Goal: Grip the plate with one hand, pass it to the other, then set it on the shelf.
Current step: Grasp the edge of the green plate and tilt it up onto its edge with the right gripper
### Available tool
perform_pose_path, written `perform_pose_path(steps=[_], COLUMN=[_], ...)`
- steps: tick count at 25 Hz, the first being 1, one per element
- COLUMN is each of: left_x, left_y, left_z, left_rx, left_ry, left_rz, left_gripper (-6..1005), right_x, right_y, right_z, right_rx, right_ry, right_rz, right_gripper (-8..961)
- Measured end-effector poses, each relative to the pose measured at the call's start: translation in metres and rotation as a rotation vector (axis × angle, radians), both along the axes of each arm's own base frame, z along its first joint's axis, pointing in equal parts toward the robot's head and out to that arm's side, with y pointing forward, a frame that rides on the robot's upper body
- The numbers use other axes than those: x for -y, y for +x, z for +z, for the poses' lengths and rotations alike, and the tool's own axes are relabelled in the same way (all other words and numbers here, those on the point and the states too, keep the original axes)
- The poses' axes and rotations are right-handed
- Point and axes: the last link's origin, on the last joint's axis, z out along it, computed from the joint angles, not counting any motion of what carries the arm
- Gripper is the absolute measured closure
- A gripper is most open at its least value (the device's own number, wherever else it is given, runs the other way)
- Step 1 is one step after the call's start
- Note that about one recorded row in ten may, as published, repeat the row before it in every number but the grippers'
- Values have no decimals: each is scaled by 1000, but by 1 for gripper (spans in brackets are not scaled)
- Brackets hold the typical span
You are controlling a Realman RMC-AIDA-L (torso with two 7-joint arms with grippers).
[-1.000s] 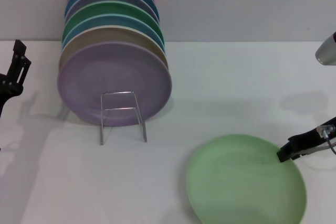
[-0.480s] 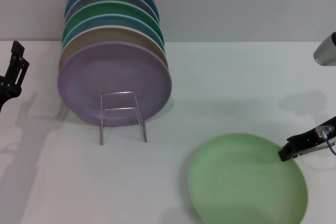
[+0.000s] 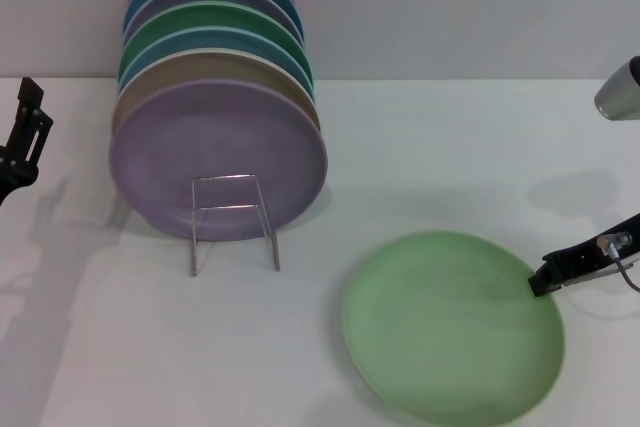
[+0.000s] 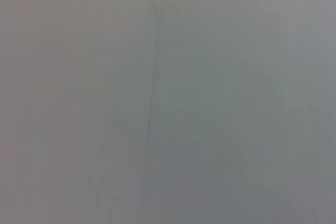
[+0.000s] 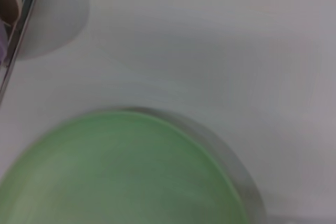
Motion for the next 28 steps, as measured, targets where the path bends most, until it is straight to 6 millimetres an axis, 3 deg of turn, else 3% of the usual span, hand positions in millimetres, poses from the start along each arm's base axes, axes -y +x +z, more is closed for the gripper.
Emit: perform_pose_path(steps=[20,28], left_x=[5,6], left_y=[0,0], left_z=[4,6], left_rx=[2,2], left_ry=[25,34], left_rz=[-16,-23], left_gripper=[230,231], right_x=[-4,-2], right_y=[-11,-12], right_z=[15,20], right_rx=[17,14], right_ry=[48,36], right_rz=[62,33], right_gripper=[934,878])
